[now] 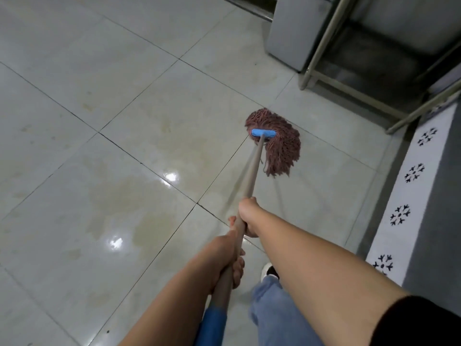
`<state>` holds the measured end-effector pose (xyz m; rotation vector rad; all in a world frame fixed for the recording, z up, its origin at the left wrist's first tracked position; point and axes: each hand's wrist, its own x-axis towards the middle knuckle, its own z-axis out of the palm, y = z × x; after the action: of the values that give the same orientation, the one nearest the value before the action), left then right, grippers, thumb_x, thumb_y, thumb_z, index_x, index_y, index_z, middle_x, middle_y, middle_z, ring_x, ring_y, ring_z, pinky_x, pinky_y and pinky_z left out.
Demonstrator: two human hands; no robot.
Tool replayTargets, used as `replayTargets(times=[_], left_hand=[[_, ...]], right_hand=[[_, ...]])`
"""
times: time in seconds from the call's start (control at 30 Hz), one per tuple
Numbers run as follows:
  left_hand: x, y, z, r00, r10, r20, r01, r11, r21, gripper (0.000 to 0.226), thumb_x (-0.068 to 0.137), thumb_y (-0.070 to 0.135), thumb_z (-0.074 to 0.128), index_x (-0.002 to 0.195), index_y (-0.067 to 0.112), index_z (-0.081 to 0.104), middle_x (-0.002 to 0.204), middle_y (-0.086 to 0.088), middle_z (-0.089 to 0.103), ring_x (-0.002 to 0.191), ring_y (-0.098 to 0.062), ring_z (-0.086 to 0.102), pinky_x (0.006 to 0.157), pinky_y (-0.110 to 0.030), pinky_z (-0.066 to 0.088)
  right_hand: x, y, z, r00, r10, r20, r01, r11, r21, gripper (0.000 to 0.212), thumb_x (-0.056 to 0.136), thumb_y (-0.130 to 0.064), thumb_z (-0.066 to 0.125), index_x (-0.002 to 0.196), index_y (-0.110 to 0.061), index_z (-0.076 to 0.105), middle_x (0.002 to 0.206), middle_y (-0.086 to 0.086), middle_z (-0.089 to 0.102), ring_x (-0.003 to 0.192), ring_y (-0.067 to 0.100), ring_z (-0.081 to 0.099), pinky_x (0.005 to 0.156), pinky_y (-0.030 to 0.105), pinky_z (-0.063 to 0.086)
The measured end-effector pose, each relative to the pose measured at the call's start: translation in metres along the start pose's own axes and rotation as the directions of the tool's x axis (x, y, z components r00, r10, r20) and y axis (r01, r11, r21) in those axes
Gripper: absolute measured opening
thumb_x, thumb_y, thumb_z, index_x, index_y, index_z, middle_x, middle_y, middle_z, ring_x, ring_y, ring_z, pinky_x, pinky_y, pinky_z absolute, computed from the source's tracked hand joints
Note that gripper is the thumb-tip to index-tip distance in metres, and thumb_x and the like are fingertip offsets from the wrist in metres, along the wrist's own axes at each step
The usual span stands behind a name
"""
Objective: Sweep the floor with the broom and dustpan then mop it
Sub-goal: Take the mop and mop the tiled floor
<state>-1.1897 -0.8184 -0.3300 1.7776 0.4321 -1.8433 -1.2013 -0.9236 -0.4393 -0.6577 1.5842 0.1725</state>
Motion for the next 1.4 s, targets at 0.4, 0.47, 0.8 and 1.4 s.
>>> replayTargets(times=[0.4, 0.47, 0.8, 1.4], left_hand=[[0.028, 0.199, 0.118, 0.997, 0.067, 0.033, -0.058, 0.976, -0.209, 0.058, 0.087, 0.063, 0.042, 0.075, 0.006, 0.045, 0.04, -0.001, 0.043, 0.025, -0.007, 0.036, 0.031, -0.01, 0.034], [0.04, 0.238, 0.129, 0.996, 0.084, 0.034, -0.075, 0.973, -0.22, 0.058, 0.088, 0.062, 0.042, 0.071, 0.007, 0.045, 0.04, -0.001, 0.042, 0.025, -0.008, 0.036, 0.031, -0.01, 0.034], [0.089, 0.462, 0.172, 0.992, 0.11, 0.054, -0.085, 0.933, -0.35, 0.057, 0.086, 0.064, 0.044, 0.076, 0.008, 0.043, 0.04, -0.002, 0.041, 0.024, -0.009, 0.036, 0.033, -0.01, 0.035], [0.096, 0.553, 0.294, 0.998, 0.036, -0.054, -0.055, 0.911, -0.409, 0.065, 0.086, 0.07, 0.031, 0.079, 0.008, 0.046, 0.042, 0.0, 0.04, 0.027, -0.008, 0.034, 0.038, -0.011, 0.031]], right_hand=[[0.062, -0.215, -0.087, 0.997, -0.006, 0.079, 0.017, 0.99, -0.138, 0.038, 0.099, -0.04, 0.019, 0.122, -0.018, 0.039, 0.06, 0.011, 0.053, 0.016, 0.012, 0.041, 0.028, 0.016, 0.041], [0.079, -0.254, -0.091, 0.996, -0.032, 0.084, 0.047, 0.983, -0.18, 0.035, 0.099, -0.038, 0.018, 0.121, -0.019, 0.036, 0.06, 0.012, 0.054, 0.017, 0.012, 0.042, 0.03, 0.013, 0.04], [0.145, -0.479, -0.102, 0.989, -0.094, 0.113, 0.122, 0.954, -0.275, 0.02, 0.1, -0.029, 0.015, 0.106, -0.02, 0.032, 0.069, 0.01, 0.05, 0.024, 0.013, 0.045, 0.033, 0.011, 0.038], [0.194, -0.578, -0.185, 0.991, -0.024, 0.129, 0.084, 0.868, -0.489, 0.023, 0.1, -0.035, 0.019, 0.107, -0.019, 0.034, 0.076, 0.014, 0.053, 0.044, 0.017, 0.047, 0.031, 0.015, 0.042]])
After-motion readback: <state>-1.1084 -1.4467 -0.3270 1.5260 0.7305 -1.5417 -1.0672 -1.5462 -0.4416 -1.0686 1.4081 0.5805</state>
